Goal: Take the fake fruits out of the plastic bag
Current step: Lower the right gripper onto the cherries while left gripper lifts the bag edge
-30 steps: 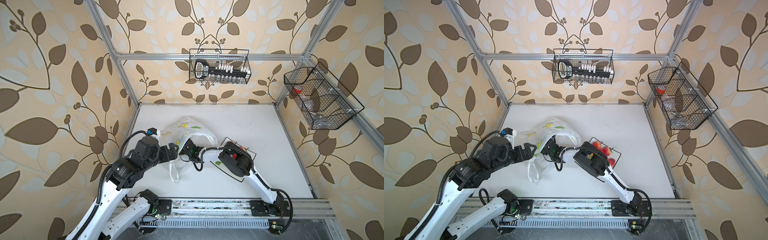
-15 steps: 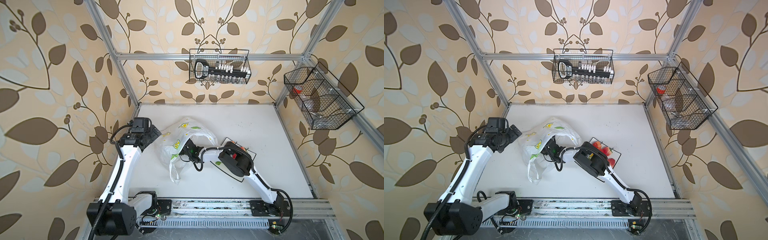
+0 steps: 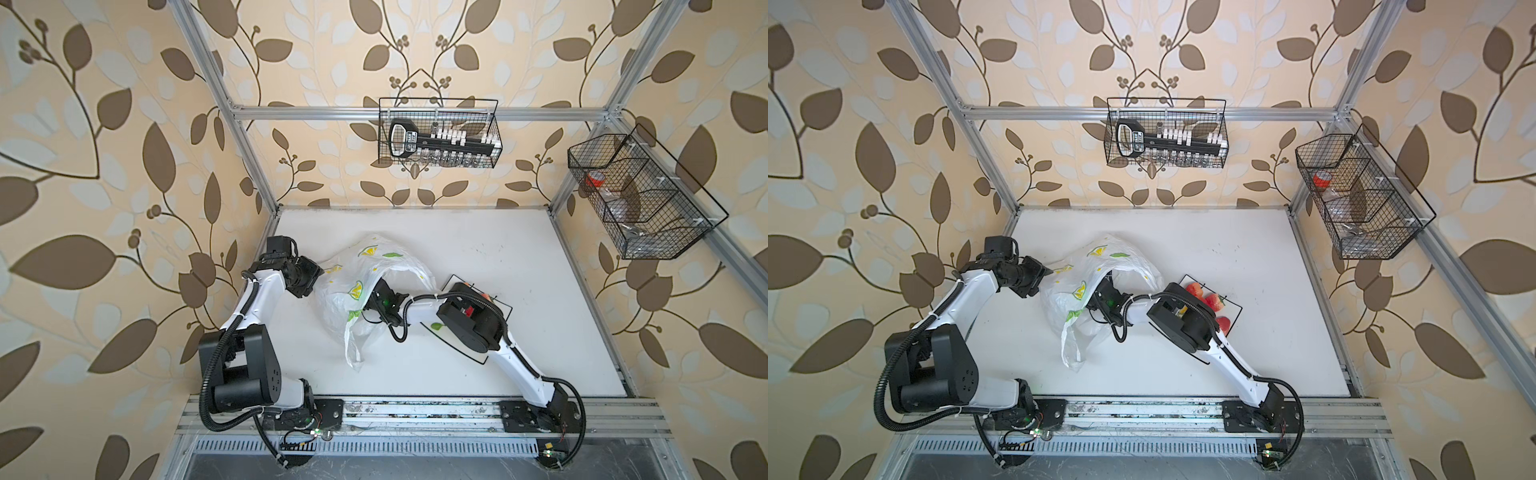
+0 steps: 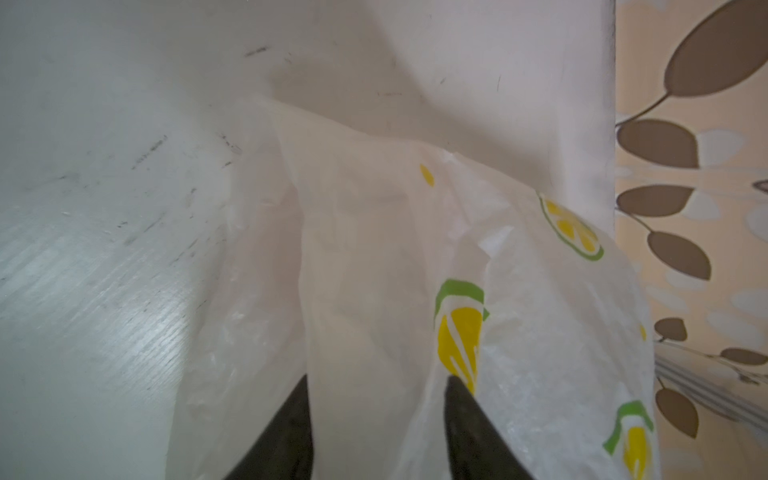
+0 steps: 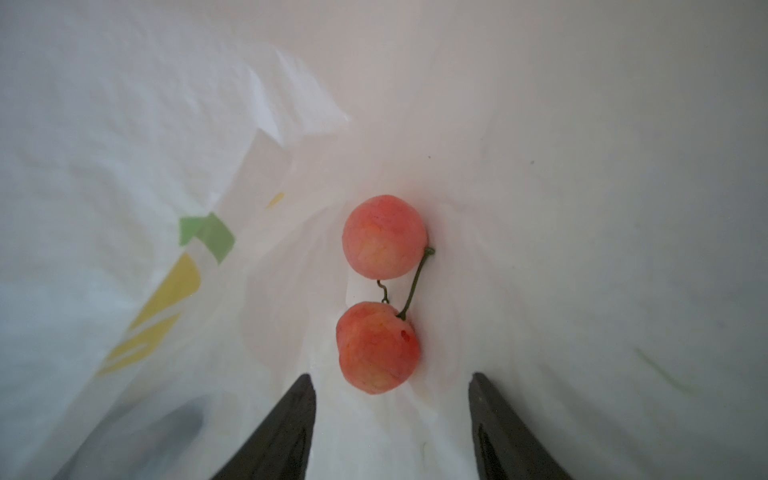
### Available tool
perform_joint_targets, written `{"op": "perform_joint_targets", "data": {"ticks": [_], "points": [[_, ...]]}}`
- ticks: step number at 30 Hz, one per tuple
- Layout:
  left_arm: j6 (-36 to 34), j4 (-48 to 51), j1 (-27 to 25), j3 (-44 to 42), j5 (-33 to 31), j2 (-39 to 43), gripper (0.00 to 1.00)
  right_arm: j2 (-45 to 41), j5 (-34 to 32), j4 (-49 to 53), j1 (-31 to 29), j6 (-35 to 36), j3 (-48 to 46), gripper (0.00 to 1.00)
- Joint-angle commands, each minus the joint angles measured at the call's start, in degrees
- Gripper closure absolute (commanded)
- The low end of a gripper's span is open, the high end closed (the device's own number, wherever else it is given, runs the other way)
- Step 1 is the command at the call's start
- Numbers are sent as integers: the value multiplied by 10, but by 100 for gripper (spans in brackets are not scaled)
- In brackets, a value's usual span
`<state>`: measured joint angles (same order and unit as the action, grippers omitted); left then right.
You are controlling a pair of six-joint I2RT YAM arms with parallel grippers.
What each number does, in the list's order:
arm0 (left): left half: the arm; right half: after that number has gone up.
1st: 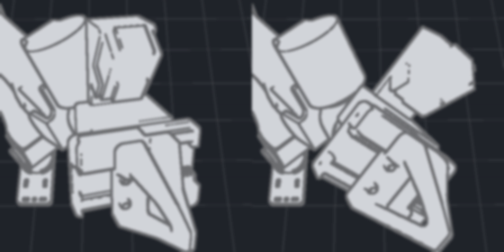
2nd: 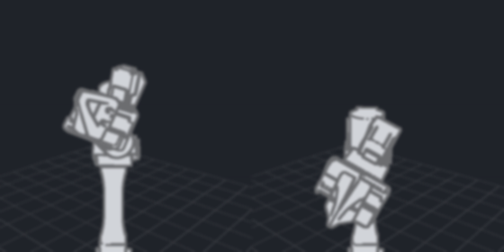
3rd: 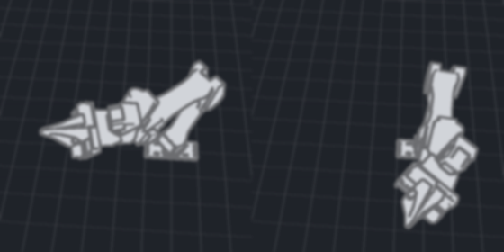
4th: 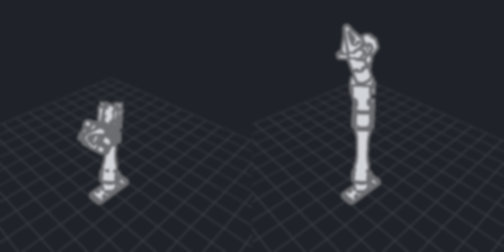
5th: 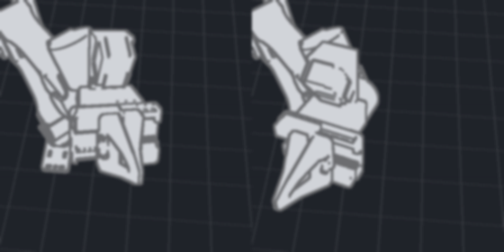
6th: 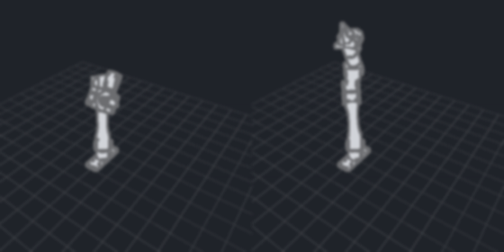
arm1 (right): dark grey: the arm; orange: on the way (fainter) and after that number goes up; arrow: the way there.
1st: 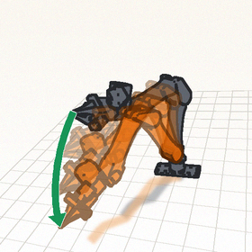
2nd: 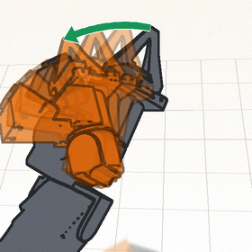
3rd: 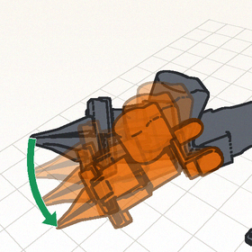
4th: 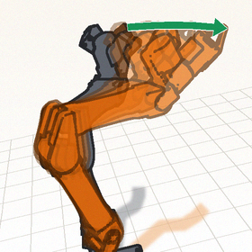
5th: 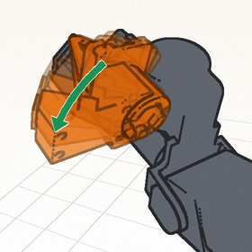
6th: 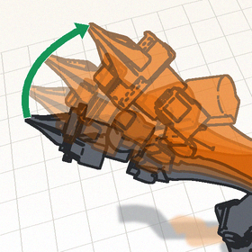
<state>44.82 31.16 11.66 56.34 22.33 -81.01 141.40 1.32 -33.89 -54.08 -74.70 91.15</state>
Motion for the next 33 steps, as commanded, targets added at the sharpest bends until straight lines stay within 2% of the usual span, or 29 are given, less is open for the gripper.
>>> {"op": "perform_joint_targets", "data": {"ticks": [1,2,4,7,11,13,17,20,24,33], "points": [[-25,-12,-5,-14,56,5,81,-27,0,22,2,22,-15,39],[-33,-9,-7,-13,61,11,89,-31,-4,28,2,31,-15,39],[-49,3,-18,-5,61,21,99,-39,-12,42,2,48,-17,38],[-79,28,-51,22,57,35,100,-51,-21,53,3,68,-26,37],[-122,75,-137,68,16,51,100,-70,-37,69,3,97,-38,34],[-133,84,-158,79,11,49,100,-76,-45,85,3,113,-38,32],[-151,84,-157,82,-17,37,100,-80,-71,119,3,138,-43,29],[-161,75,-138,75,-11,12,100,-81,-87,134,4,152,-49,27],[-170,57,-117,63,9,-28,100,-75,-108,168,1,183,-32,28],[-183,39,-113,52,-5,-66,100,-70,-152,225,0,254,3,31]]}}
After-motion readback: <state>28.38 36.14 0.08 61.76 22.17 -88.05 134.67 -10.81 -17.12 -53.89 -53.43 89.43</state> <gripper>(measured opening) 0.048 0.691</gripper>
